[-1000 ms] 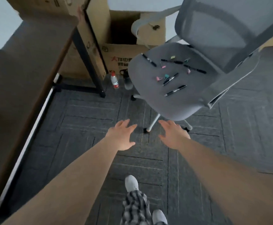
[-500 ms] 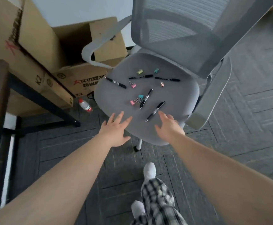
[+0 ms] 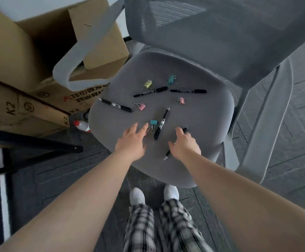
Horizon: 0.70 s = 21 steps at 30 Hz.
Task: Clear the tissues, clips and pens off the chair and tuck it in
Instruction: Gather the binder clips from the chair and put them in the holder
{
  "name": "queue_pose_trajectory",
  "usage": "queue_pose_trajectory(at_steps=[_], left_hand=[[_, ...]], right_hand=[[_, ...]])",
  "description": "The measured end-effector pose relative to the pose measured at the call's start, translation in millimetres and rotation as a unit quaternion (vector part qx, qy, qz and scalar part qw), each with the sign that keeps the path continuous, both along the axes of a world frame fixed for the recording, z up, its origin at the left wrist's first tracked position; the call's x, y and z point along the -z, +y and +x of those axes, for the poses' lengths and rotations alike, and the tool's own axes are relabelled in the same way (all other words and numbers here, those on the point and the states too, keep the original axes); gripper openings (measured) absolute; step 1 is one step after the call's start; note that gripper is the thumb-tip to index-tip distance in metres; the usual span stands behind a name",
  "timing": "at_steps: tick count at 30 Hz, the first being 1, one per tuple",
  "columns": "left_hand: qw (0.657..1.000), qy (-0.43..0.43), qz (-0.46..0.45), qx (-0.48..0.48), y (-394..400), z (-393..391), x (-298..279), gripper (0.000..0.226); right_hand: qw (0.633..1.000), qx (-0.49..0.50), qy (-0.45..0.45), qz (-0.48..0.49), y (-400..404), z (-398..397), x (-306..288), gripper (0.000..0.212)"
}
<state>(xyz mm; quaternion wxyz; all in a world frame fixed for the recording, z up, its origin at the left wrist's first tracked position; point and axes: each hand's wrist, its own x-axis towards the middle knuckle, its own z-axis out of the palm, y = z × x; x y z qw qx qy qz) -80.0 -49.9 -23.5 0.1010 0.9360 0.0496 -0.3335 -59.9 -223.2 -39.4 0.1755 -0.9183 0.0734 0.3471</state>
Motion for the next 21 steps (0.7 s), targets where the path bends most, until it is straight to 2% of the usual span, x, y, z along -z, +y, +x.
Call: queue_pose_trajectory(at_steps=[4, 9, 15, 21], left_hand=[[1.0, -0.01, 0.002, 0.015, 11.8, 21.1, 16.1, 0.07], [0.998, -0.018, -0.008, 0.061, 25.5, 45.3, 22.4, 0.067], [0.994, -0.011, -0.046, 0.103, 29.4, 71.7, 27.0, 0.076], [0.986, 0.048, -0.084, 0.135, 17.4, 66.9, 47.8, 0.083]], right_hand=[[0.999, 0.016, -0.009, -0.04, 5.7, 12.1, 10.8, 0.043], [0.994, 0.053, -0.064, -0.073, 6.6, 29.7, 9.2, 0.044], [0.992, 0.048, -0.079, -0.089, 21.9, 61.0, 8.0, 0.039], [0.991, 0.047, -0.092, -0.081, 30.7, 95.7, 20.4, 0.065]])
